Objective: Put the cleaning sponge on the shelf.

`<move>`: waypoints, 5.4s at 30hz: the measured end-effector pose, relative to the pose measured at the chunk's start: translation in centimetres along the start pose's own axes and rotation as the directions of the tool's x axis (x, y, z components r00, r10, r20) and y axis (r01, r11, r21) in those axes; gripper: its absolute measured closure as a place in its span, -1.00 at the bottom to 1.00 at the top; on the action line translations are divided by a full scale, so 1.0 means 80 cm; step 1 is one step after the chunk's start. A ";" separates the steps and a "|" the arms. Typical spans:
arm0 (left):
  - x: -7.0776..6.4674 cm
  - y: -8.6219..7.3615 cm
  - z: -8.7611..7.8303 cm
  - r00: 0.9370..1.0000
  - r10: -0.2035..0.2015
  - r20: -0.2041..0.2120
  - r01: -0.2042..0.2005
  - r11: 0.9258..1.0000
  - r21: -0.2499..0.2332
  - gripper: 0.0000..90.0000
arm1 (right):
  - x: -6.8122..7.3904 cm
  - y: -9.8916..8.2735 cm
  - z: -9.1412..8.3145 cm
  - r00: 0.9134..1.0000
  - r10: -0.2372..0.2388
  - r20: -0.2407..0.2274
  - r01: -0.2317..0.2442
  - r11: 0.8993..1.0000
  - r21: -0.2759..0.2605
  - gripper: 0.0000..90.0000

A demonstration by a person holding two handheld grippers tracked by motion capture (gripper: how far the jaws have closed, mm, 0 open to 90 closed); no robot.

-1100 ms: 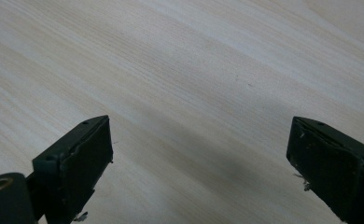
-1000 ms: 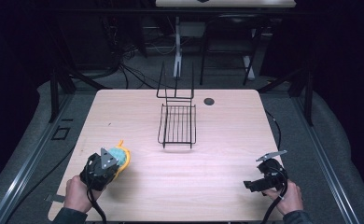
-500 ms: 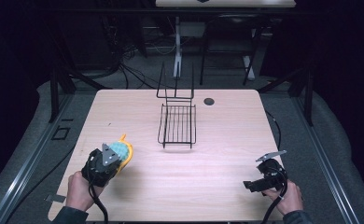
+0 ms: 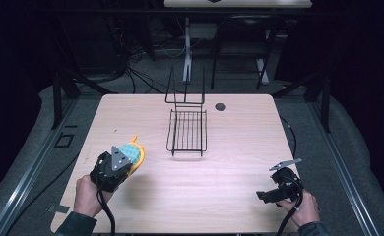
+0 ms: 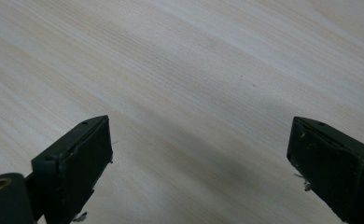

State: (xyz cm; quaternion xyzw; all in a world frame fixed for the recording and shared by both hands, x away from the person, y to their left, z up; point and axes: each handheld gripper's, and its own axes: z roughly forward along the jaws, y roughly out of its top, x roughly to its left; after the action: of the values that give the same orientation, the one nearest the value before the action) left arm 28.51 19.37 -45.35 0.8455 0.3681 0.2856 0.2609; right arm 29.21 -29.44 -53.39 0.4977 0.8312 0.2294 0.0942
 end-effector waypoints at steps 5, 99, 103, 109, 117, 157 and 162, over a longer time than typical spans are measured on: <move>-0.002 0.015 0.001 1.000 0.025 0.008 -0.025 1.000 -0.015 0.95 | 0.001 0.001 0.001 1.000 -0.004 0.001 0.004 1.000 -0.001 -0.87; -0.057 0.144 0.123 0.991 0.123 0.052 -0.113 0.980 -0.163 0.94 | 0.002 0.002 0.005 1.000 -0.016 -0.005 0.016 1.000 0.004 -1.00; -0.059 0.146 0.131 0.992 0.115 0.047 -0.105 0.980 -0.172 0.94 | 0.002 0.002 0.006 1.000 -0.010 -0.007 0.010 1.000 0.005 -1.00; -0.063 0.148 0.143 0.993 0.113 0.038 -0.105 0.980 -0.171 0.94 | 0.002 0.002 0.006 1.000 -0.011 -0.008 0.012 1.000 0.007 -1.00; -0.069 0.151 0.158 0.993 0.112 0.029 -0.105 0.980 -0.171 0.94 | 0.002 0.002 0.005 1.000 -0.017 -0.008 0.017 1.000 0.012 -0.99; -0.084 0.153 0.217 0.992 0.128 0.023 -0.125 0.988 -0.093 0.94 | 0.004 0.002 0.007 1.000 -0.012 -0.016 0.012 1.000 0.011 -0.99; -0.086 0.155 0.221 0.991 0.132 0.028 -0.129 0.988 -0.084 0.94 | 0.004 0.002 0.008 1.000 -0.014 -0.019 0.014 1.000 0.018 -0.99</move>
State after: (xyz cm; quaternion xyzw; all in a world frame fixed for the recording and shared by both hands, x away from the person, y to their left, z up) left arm 42.46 2.64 -51.66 0.8610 0.2956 0.3027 0.2823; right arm 29.42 -28.89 -53.81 0.4904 0.8376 0.2259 0.0836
